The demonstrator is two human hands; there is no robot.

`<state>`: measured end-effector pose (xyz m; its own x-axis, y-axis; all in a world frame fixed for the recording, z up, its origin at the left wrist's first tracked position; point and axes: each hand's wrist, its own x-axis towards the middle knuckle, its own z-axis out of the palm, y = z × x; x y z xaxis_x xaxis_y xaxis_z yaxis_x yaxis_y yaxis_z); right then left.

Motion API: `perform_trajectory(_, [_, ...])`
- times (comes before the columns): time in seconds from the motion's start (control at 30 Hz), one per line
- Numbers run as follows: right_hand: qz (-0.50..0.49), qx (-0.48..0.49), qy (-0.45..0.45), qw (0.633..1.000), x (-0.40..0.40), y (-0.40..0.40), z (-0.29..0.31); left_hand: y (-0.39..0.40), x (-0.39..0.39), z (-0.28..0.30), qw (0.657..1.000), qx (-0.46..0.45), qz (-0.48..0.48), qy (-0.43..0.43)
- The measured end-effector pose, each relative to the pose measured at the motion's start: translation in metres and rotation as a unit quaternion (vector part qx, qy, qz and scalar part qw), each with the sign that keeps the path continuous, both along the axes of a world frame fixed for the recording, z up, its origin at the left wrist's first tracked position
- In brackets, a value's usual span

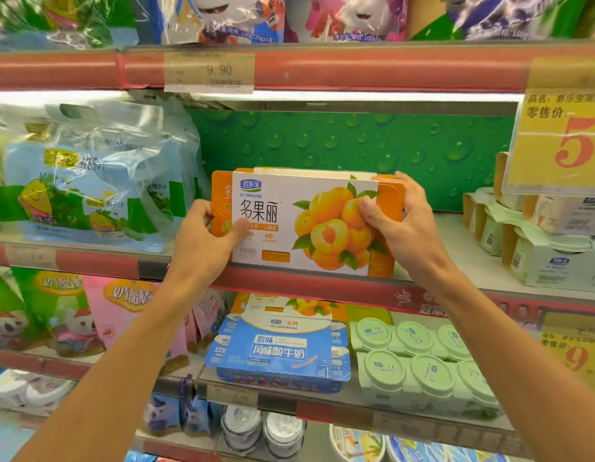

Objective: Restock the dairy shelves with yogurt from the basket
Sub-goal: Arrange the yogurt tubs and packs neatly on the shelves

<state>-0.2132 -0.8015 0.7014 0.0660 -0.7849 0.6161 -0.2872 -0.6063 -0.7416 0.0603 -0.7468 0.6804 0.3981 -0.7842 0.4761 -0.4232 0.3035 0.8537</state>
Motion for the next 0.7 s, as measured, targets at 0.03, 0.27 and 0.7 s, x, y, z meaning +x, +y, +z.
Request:
perform_trajectory(0.03, [0.005, 0.0, 0.0, 1.0, -0.001, 0.0, -0.001, 0.001, 0.0, 0.001, 1.0, 0.001, -0.001, -0.007])
perform_trajectory(0.27, [-0.021, 0.018, 0.041, 0.999, -0.003, 0.002, -0.006, 0.008, -0.002, 0.002, 0.999, 0.034, -0.006, -0.034])
perform_trajectory(0.7, [-0.125, -0.014, -0.003, 0.992, -0.004, 0.025, -0.017, 0.031, -0.005, -0.012, 0.999, -0.007, 0.037, -0.021])
